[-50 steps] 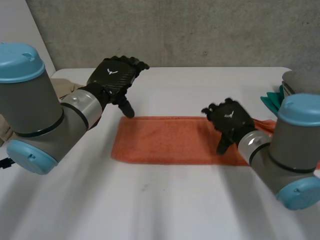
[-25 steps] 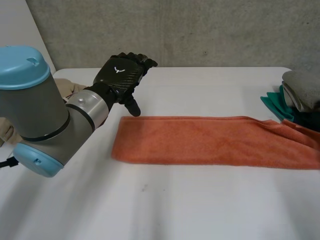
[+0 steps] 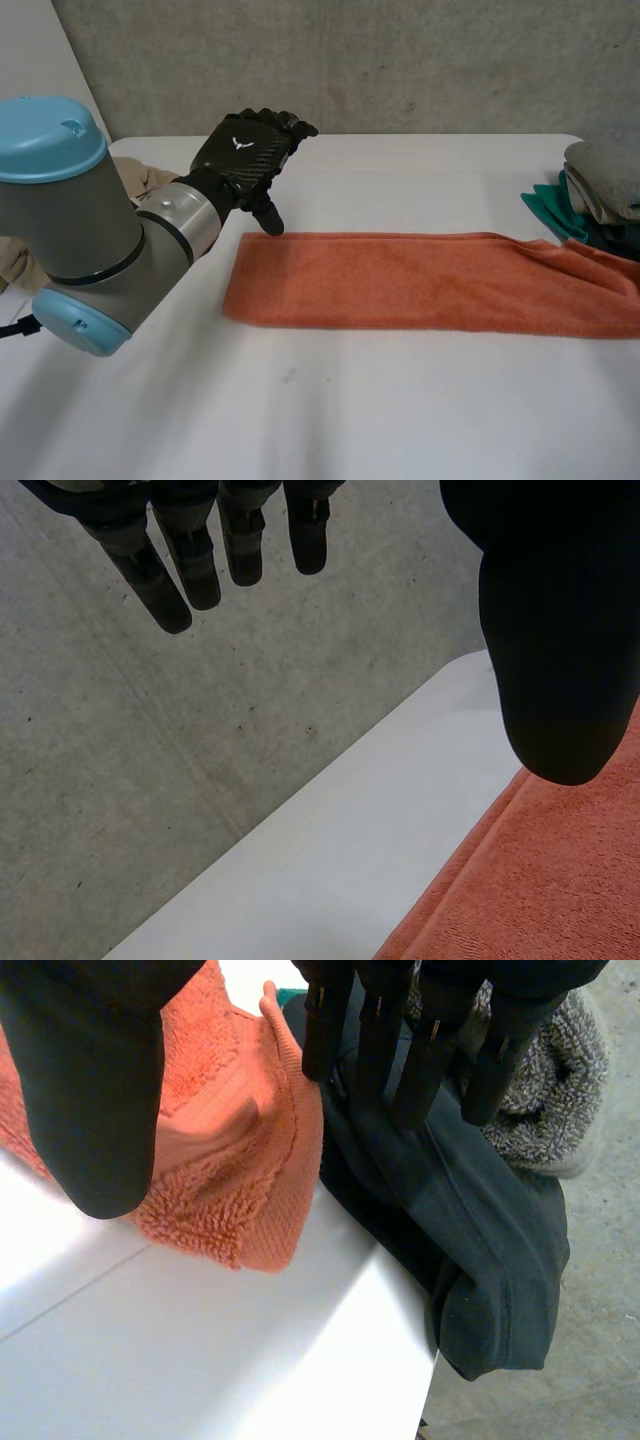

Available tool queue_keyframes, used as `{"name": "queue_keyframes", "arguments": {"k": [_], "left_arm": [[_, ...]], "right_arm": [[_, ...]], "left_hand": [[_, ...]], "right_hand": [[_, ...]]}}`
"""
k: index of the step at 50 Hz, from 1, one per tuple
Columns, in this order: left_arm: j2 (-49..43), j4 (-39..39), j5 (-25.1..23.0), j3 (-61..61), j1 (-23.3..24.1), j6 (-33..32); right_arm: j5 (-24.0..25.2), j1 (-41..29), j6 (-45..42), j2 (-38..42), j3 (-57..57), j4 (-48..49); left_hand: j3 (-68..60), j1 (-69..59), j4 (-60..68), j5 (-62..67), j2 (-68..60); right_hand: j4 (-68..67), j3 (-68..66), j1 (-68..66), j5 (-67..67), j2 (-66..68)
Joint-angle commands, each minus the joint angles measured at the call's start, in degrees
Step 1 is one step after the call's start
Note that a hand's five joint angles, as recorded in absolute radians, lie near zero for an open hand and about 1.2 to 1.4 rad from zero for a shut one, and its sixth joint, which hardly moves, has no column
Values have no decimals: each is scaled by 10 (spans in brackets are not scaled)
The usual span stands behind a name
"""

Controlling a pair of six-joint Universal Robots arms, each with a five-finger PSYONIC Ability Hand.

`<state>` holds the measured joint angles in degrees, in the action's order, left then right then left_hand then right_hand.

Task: Fold the laundry.

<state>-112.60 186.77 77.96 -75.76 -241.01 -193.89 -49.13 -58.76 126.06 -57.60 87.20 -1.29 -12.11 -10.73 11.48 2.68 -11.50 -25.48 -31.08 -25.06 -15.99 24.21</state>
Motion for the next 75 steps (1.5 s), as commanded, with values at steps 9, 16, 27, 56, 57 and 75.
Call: {"name": "queue_keyframes", "arguments": {"k": [9, 16, 27, 56, 57, 75], "left_arm": [[-2, 2, 0, 0, -2, 0], [0, 3, 1, 0, -2, 0], [27, 0, 1, 1, -31, 2], [133, 0, -54, -92, -209, 30], [130, 2, -54, -91, -210, 31], [117, -3, -33, -77, -177, 39]], "right_arm": [[0, -6, 11, 36, -3, 50], [-1, -23, 68, 18, 12, 99], [-71, -216, 197, -105, -46, 87], [-113, -786, 115, 260, -392, 147], [-115, -793, 111, 272, -397, 146], [-333, -707, 224, 121, -354, -12]], "left_hand": [[21, 7, -15, -27, 15], [21, 7, -15, -27, 15], [21, 7, -15, -27, 15], [21, 7, -15, -27, 15], [21, 7, -15, -27, 15], [21, 7, -15, -27, 15]], "right_hand": [[-295, -239, -299, -290, 308], [-545, -489, -549, -540, 558], [-545, -489, -549, -540, 558], [-545, -489, -549, -540, 558], [-545, -489, -549, -540, 558], [155, 211, 151, 160, -142]]}}
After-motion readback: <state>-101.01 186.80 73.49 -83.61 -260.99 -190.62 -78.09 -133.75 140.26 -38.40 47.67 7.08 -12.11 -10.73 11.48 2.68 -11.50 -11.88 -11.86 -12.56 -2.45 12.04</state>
